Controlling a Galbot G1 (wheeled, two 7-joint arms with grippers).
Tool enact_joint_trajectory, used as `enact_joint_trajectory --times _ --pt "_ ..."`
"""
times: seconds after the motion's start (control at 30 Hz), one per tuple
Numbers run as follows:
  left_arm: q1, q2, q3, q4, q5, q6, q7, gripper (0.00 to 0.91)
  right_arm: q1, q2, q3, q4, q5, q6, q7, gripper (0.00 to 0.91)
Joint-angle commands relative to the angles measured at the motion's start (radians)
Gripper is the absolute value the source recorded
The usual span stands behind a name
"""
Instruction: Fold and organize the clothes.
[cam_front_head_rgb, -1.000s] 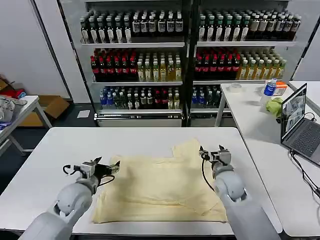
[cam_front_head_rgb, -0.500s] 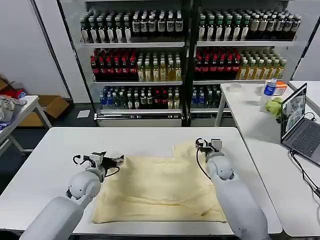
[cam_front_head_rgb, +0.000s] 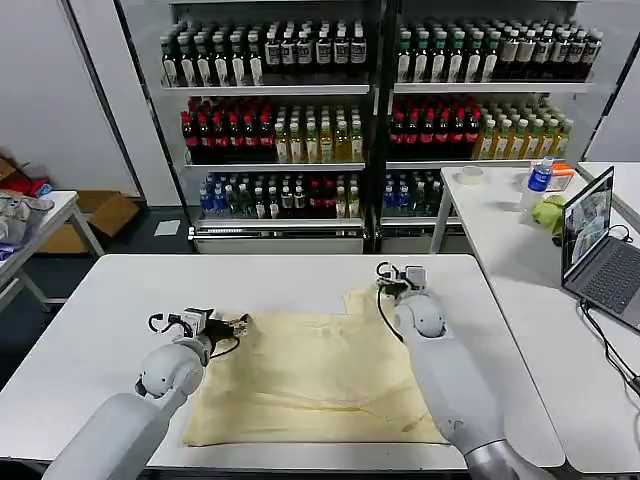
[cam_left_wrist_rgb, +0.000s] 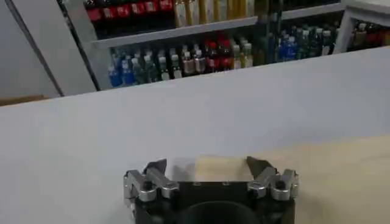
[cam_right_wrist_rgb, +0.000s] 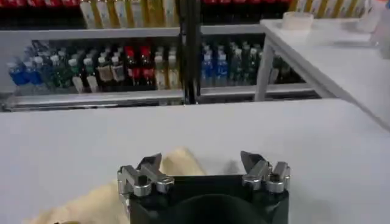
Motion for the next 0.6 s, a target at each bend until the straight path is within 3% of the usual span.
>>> enact_joint_trajectory --times 0.03,0.6 --pt "0.013 0.000 0.007 0.008 -0.005 0.001 0.007 0.000 0.021 0.030 -0.001 -0.063 0.008 -0.002 -0.003 0.000" --pt "0.045 0.011 -0.019 -0.034 -0.025 -0.049 0.025 0.010 -0.032 0.030 -0.002 0.042 -0.008 0.029 -0.011 0.000"
